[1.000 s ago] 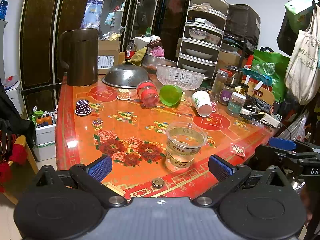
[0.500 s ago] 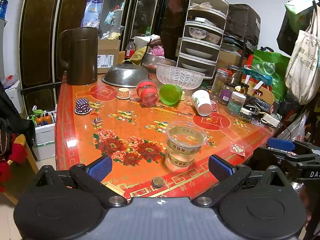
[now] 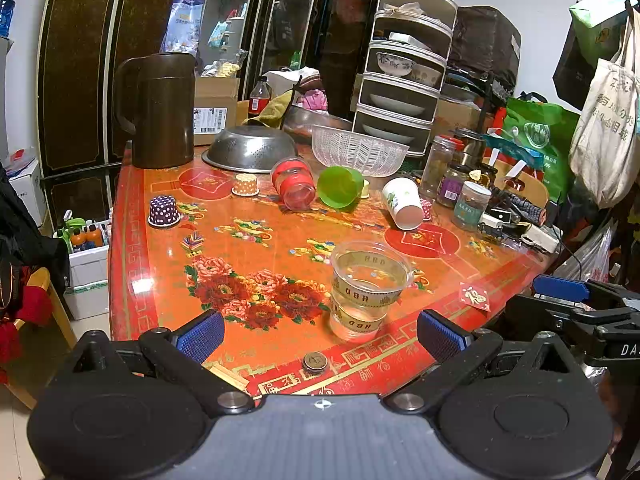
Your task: Flip cup upright
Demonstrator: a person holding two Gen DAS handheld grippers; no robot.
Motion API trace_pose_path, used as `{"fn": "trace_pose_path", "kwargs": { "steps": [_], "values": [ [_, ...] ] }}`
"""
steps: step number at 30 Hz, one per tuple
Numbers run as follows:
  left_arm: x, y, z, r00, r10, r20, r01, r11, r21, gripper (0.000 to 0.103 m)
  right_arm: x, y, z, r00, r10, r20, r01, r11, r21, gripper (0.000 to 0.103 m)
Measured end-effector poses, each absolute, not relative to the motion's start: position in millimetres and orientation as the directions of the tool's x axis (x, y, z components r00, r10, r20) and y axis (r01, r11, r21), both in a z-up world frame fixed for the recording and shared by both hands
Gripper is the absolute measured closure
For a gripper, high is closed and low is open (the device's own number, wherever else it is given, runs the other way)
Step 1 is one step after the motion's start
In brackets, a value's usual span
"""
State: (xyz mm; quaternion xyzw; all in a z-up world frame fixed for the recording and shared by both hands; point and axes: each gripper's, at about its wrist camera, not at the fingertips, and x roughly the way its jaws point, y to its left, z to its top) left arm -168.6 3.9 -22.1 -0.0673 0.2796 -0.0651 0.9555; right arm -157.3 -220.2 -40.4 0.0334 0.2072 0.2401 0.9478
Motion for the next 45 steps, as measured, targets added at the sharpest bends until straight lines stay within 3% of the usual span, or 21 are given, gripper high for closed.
{"fn": "trace_pose_path", "kwargs": {
  "steps": [45],
  "values": [
    [-167.2,1.7,-28.3,0.828,-0.164,-0.536,0.088,0.983,-0.164,0.000,-159.5,-218.1,-43.9,0.791,0.479,-0.382,-0.446,0.877,0.175,0.001]
  ]
}}
